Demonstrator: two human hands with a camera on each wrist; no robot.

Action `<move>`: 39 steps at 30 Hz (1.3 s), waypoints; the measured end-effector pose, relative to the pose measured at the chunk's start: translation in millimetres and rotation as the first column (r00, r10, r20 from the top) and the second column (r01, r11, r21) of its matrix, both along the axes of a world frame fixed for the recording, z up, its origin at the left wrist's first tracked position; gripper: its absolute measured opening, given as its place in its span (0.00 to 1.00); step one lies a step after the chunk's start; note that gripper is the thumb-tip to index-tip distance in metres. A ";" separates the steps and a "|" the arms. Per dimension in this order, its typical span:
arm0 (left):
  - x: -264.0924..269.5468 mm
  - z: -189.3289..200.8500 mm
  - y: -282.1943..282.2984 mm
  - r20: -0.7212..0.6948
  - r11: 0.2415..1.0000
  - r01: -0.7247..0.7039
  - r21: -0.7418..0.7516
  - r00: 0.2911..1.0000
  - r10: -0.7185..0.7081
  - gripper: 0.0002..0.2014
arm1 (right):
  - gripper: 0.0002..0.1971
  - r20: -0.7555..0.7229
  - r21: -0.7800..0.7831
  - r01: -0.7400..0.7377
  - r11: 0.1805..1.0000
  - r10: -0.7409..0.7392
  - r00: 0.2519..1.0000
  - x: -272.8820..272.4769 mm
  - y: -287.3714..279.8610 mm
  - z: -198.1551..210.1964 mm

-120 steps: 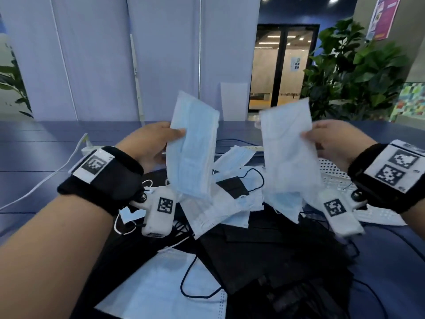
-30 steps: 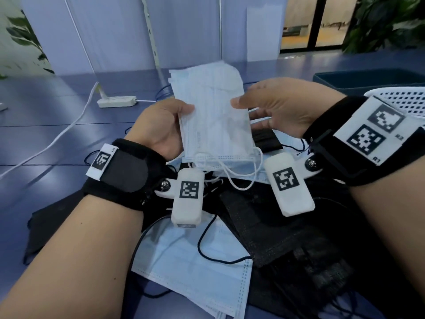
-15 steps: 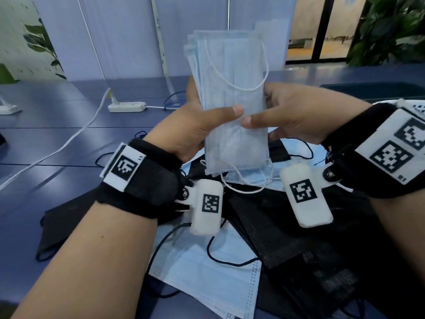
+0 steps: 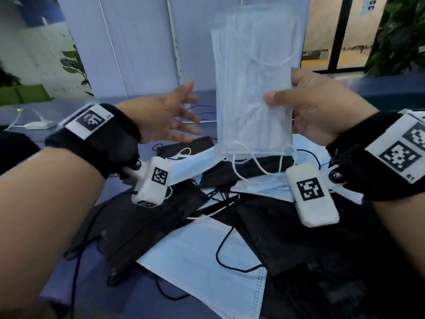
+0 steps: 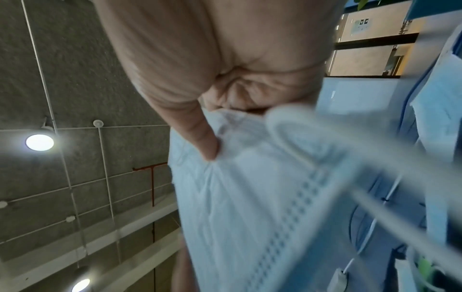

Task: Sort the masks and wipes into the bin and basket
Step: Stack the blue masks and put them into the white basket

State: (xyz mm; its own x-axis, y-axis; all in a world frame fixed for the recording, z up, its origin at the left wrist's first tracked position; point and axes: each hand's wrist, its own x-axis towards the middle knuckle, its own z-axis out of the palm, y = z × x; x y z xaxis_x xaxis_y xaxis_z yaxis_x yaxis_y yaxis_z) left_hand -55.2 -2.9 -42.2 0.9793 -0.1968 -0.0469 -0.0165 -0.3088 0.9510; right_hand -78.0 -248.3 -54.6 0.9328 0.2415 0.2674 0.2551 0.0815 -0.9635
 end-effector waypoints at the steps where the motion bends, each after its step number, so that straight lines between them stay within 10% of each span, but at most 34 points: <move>1: 8.2 -2.1 5.1 -0.042 0.996 -0.061 0.061 0.997 0.064 0.32 | 0.17 -0.002 0.027 0.033 0.999 -0.033 0.999 1.0 -2.0 1.8; 7: 39.6 -37.7 5.4 -0.309 0.818 0.005 0.575 0.927 0.211 0.26 | 0.12 -0.020 0.053 0.069 0.996 -0.068 0.998 -0.9 -0.4 -0.5; 11: 50.9 -42.3 -4.3 -0.234 0.451 0.109 0.886 0.944 0.231 0.28 | 0.14 -0.016 -0.029 0.078 0.997 -0.079 0.997 -3.8 -2.8 0.5; 22: 31.8 -31.7 -12.6 -0.144 0.072 0.141 0.987 0.989 0.033 0.22 | 0.14 -0.040 -0.028 0.095 0.995 -0.097 0.995 -0.9 -9.3 0.5; 29: 24.0 -23.4 17.2 0.074 0.249 -0.077 0.965 0.997 0.020 0.04 | 0.14 -0.117 0.019 0.073 0.997 -0.070 0.991 -5.3 -0.2 -6.7; 36: 16.6 -14.7 31.8 -0.004 0.280 -0.017 0.960 0.997 0.076 0.39 | 0.15 -0.142 -0.012 0.085 0.996 -0.086 0.986 -6.6 4.3 -10.2; 39: 16.3 -4.3 37.7 0.009 0.394 -0.044 0.918 0.996 0.090 0.24 | 0.13 -0.150 0.029 0.069 0.997 -0.064 0.987 -7.0 3.0 -9.4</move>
